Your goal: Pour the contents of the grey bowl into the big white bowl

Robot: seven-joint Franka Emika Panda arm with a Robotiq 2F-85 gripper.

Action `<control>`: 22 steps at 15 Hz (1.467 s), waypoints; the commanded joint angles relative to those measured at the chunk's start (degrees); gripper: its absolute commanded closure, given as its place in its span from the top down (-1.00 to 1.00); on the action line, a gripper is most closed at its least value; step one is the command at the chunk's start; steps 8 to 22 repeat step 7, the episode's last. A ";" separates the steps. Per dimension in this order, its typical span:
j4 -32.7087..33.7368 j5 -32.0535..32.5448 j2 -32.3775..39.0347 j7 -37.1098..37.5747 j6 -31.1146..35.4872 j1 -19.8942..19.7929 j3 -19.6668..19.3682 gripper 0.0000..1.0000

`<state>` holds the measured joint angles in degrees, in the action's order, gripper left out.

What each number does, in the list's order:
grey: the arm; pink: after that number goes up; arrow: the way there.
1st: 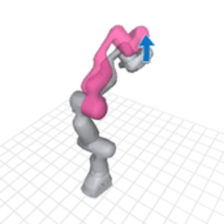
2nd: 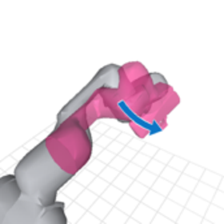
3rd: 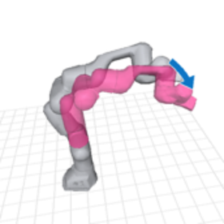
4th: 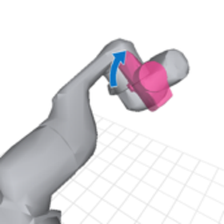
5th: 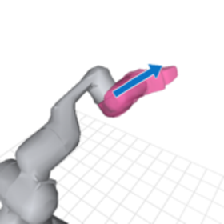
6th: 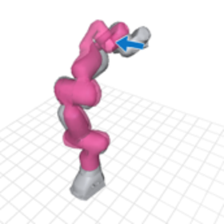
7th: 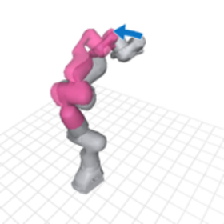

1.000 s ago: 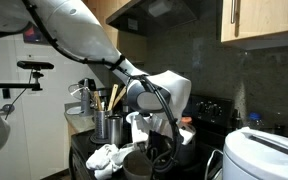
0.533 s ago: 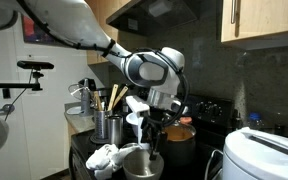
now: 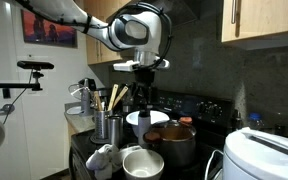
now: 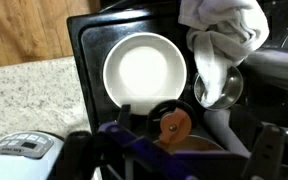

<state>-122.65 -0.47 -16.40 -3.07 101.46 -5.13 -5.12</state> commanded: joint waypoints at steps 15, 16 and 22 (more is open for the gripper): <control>0.96 3.86 -1.67 0.20 -1.87 1.75 1.98 1.00; 0.96 3.86 -1.67 0.20 -1.87 1.75 1.98 1.00; 0.96 3.86 -1.67 0.20 -1.87 1.75 1.98 1.00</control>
